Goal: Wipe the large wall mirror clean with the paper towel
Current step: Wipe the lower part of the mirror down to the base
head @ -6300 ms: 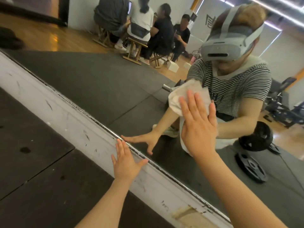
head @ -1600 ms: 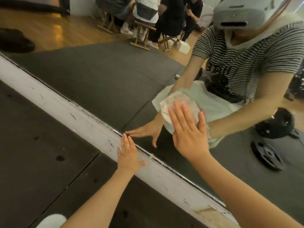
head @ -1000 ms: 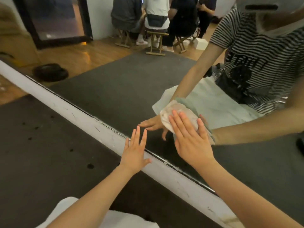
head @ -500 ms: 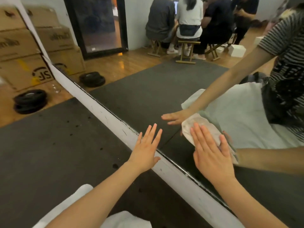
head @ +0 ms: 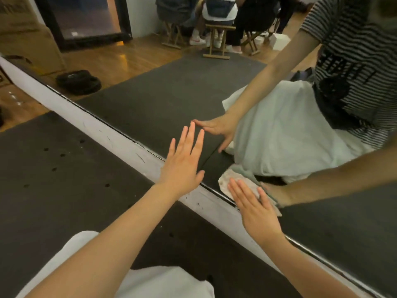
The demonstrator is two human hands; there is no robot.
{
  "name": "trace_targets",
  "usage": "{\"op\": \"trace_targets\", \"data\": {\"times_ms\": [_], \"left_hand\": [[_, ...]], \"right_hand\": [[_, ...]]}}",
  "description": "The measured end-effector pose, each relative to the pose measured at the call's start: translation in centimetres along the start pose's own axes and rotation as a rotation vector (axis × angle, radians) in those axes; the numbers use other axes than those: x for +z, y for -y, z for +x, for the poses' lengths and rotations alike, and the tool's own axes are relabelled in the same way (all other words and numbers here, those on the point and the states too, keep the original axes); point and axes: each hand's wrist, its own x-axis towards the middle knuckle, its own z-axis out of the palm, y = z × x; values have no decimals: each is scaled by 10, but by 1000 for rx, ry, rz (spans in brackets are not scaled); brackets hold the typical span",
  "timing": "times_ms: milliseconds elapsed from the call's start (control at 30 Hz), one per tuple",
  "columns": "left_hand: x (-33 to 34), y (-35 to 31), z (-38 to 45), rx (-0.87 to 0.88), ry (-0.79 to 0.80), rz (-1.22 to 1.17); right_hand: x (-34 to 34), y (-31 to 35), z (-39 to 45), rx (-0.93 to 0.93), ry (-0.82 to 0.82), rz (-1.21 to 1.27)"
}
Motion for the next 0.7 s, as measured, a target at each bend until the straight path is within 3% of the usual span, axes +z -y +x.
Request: {"op": "trace_targets", "data": {"times_ms": [100,233,367,500,700], "left_hand": [[7,3,6,24,-7,-8],[8,9,8,47,-15,3],[7,6,7,40,-29,-36],[6,6,5,43,-27,-47],[2,8,4,51,-29,-44]], "right_hand": [[22,16,-3,-58,104,55],[26,20,-3,-47,123,91],[12,14,-3,-102,190,-48],[4,9,2,-3,42,71],[-64,-17,32,125,-248,91]]}}
